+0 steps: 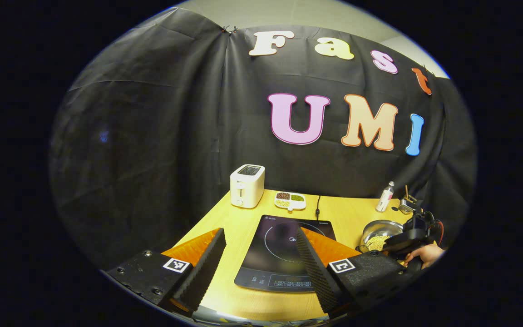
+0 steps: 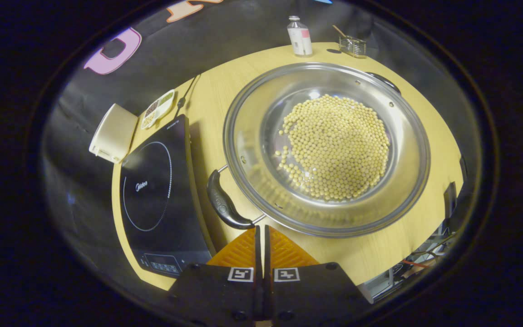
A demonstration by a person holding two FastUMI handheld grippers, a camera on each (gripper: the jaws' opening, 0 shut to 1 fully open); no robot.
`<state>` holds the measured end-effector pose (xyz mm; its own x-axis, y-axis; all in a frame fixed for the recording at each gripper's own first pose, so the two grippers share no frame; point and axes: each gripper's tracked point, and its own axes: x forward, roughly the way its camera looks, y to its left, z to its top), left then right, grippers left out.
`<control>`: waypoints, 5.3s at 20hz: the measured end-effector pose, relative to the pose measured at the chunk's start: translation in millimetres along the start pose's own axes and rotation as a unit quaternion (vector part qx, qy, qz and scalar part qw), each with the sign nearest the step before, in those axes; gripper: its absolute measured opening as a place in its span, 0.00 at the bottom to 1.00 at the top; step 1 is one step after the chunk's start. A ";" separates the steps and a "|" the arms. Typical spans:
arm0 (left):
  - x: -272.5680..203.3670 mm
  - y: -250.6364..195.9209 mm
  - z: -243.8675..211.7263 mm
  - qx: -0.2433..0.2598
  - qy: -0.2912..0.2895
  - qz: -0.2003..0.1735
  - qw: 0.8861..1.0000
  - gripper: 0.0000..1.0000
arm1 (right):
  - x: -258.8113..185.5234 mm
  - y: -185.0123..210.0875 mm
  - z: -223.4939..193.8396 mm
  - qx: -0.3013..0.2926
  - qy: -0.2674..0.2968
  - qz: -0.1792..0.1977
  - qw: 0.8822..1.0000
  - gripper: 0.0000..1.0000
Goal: First push the handle of the pot to place it horizontally, then grasp the pot with both hands and set it on the induction cooktop.
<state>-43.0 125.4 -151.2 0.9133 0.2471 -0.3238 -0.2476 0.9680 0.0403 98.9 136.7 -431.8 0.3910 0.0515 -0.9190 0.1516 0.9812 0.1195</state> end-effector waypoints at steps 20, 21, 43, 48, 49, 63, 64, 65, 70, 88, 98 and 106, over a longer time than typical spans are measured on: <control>3.1 -20.5 -2.4 0.014 0.008 -0.040 0.999 0.95 | 7.4 30.3 32.5 0.051 -0.013 0.029 0.998 0.08; 3.5 -22.7 -4.5 0.013 0.010 -0.044 0.999 0.95 | 2.4 33.3 29.1 0.049 -0.014 0.038 0.998 0.12; 26.2 -87.3 -46.2 0.040 0.080 -0.114 0.989 0.96 | -128.4 -114.4 48.1 0.064 -0.123 0.061 0.988 1.00; 44.0 -134.6 -59.8 0.041 0.122 -0.135 0.982 0.96 | -119.5 -167.1 80.7 0.064 -0.116 0.030 0.991 1.00; 48.1 -144.9 -63.4 0.040 0.130 -0.139 0.981 0.96 | -117.0 -177.6 91.3 0.065 -0.113 0.026 0.991 1.00; 127.6 -263.9 -150.1 0.017 0.287 -0.119 0.950 0.96 | -20.7 -232.3 169.0 0.050 0.021 0.064 0.996 0.94; 132.1 -269.1 -155.1 0.019 0.296 -0.120 0.948 0.96 | -13.5 -230.4 172.4 0.047 0.030 0.070 0.996 1.00; 137.3 -274.1 -160.1 0.022 0.303 -0.121 0.945 0.96 | -6.6 -230.5 175.3 0.044 0.038 0.072 0.996 0.94; 159.0 -290.1 -182.3 0.051 0.350 -0.113 0.929 0.96 | 20.6 -228.7 182.1 0.037 0.074 0.087 0.993 0.94; 181.0 -303.3 -241.3 0.059 0.470 -0.089 0.876 0.86 | 63.6 -219.1 166.5 -0.016 0.145 0.112 0.983 0.77; 179.2 -297.8 -242.3 0.049 0.484 -0.072 0.871 0.68 | 64.2 -218.7 164.6 -0.041 0.129 0.124 0.983 0.59; 151.2 -304.7 -234.5 0.050 0.482 -0.086 0.871 0.64 | 49.2 -237.6 146.8 -0.064 0.133 0.113 0.983 0.53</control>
<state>94.6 -142.3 -434.2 0.2267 -0.0061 -0.9740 -0.0617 0.9979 -0.0206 215.4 -121.2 -450.3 0.1487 0.3013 -0.9419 -0.0339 0.9534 0.2997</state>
